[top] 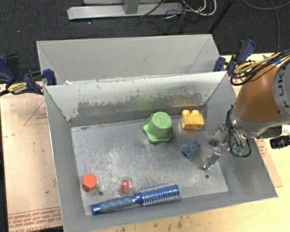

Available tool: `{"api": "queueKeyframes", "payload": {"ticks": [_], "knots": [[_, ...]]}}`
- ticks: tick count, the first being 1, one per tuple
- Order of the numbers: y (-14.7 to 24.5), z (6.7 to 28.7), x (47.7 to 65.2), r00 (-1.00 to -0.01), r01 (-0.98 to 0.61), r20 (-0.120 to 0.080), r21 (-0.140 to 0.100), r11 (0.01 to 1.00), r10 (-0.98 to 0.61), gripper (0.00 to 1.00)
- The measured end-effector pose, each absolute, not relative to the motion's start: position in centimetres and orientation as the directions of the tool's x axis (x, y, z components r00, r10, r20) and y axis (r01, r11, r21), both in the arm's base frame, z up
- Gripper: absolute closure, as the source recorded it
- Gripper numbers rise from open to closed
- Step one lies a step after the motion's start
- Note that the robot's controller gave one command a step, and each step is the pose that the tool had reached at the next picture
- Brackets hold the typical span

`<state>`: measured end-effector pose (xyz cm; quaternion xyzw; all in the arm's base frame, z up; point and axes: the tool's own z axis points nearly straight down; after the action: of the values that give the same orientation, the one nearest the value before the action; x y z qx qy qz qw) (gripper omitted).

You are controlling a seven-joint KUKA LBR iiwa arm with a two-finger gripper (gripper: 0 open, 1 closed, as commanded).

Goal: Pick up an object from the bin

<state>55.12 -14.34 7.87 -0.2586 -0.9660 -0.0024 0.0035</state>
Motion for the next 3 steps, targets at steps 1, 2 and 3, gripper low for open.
{"api": "queueKeyframes", "payload": {"ticks": [1, 2, 3], "knots": [[-14.6, 8.0, 55.3, -0.866, 0.501, -0.001, 0.002, 0.866, 0.501, 1.00], [-14.3, 7.9, 55.1, -0.866, 0.500, 0.008, 0.003, 0.866, 0.499, 0.00], [-12.7, 8.3, 59.4, -0.589, 0.808, 0.006, 0.004, 0.589, 0.808, 0.00]]}}
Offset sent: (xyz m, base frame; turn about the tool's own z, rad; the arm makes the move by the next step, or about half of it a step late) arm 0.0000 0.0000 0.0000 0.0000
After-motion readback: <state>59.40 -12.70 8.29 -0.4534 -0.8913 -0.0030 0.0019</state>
